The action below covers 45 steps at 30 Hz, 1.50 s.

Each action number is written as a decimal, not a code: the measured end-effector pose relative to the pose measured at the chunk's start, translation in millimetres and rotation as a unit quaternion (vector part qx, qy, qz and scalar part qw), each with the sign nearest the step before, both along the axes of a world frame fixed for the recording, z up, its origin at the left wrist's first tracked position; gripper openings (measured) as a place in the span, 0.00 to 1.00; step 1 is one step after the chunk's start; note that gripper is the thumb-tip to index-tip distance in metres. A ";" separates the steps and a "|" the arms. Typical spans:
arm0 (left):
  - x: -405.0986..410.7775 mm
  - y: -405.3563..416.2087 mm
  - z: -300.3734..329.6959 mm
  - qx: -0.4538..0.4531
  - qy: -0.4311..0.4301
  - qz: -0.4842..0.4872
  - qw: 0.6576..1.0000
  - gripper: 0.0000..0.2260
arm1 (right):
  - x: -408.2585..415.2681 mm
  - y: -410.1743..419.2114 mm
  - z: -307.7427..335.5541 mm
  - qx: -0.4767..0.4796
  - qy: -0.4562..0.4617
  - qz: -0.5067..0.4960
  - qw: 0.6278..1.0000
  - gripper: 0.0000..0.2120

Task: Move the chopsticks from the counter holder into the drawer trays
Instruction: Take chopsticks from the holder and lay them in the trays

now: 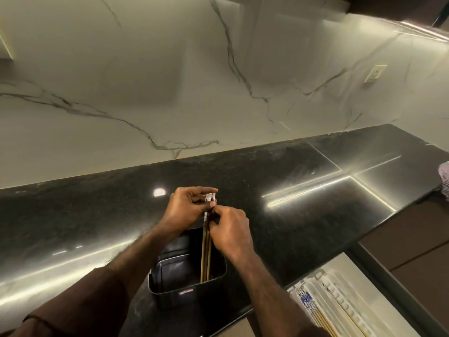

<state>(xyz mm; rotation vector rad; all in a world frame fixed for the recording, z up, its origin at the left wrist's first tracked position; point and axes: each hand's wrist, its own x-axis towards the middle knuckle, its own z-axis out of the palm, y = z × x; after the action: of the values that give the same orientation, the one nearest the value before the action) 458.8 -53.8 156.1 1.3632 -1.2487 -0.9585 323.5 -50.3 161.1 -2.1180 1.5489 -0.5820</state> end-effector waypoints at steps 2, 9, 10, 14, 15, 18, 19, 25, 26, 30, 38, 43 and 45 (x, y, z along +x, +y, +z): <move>0.1 0.3 3.0 -0.003 0.007 -0.001 1.000 0.15 | -0.5 1.5 -1.5 0.004 -0.012 0.005 1.000 0.09; -0.1 4.7 48.5 -0.056 0.004 -0.023 0.998 0.14 | -9.9 1.4 9.5 0.002 -0.156 -0.002 0.988 0.10; -1.7 5.8 59.7 -0.069 -0.010 -0.034 0.997 0.15 | -13.7 1.9 14.0 0.002 -0.189 0.006 0.982 0.12; -17.6 13.7 109.2 -0.138 -0.067 -0.067 0.986 0.14 | -34.3 5.6 38.5 -0.020 -0.282 0.038 0.958 0.11; -24.8 15.7 121.2 -0.153 -0.065 -0.069 0.984 0.14 | -41.7 7.1 45.0 -0.024 -0.289 0.047 0.956 0.11; -51.9 23.0 153.0 -0.196 -0.050 -0.079 0.976 0.15 | -68.7 15.2 62.1 -0.046 -0.295 0.072 0.952 0.08; -63.9 26.4 161.3 -0.209 -0.046 -0.085 0.973 0.15 | -80.4 19.9 67.4 -0.056 -0.302 0.074 0.949 0.08; -158.9 57.8 187.4 -0.265 -0.037 -0.107 0.958 0.16 | -180.7 58.4 93.2 -0.075 -0.330 0.057 0.939 0.09; -175.2 63.1 187.8 -0.268 -0.029 -0.106 0.957 0.16 | -198.4 65.1 95.0 -0.068 -0.324 0.058 0.942 0.09; -260.5 84.3 182.4 -0.265 0.036 -0.105 0.958 0.15 | -290.0 100.5 92.9 -0.025 -0.286 0.044 0.957 0.07; -398.4 84.3 145.1 -0.197 0.133 -0.105 0.966 0.13 | -440.5 134.4 71.2 0.021 -0.258 -0.034 0.965 0.04; -446.3 59.6 97.3 -0.134 0.120 -0.077 0.981 0.13 | -489.5 120.1 39.4 0.058 -0.182 -0.087 0.978 0.05; -465.5 46.3 69.4 -0.119 0.097 -0.065 0.986 0.13 | -505.1 106.7 19.2 0.085 -0.168 -0.110 0.976 0.05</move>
<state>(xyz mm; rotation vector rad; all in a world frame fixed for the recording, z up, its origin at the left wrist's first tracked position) -6.6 -7.5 225.6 0.9890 -1.2686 -0.9719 -181.5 56.4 180.3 -1.6346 1.5818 -0.8061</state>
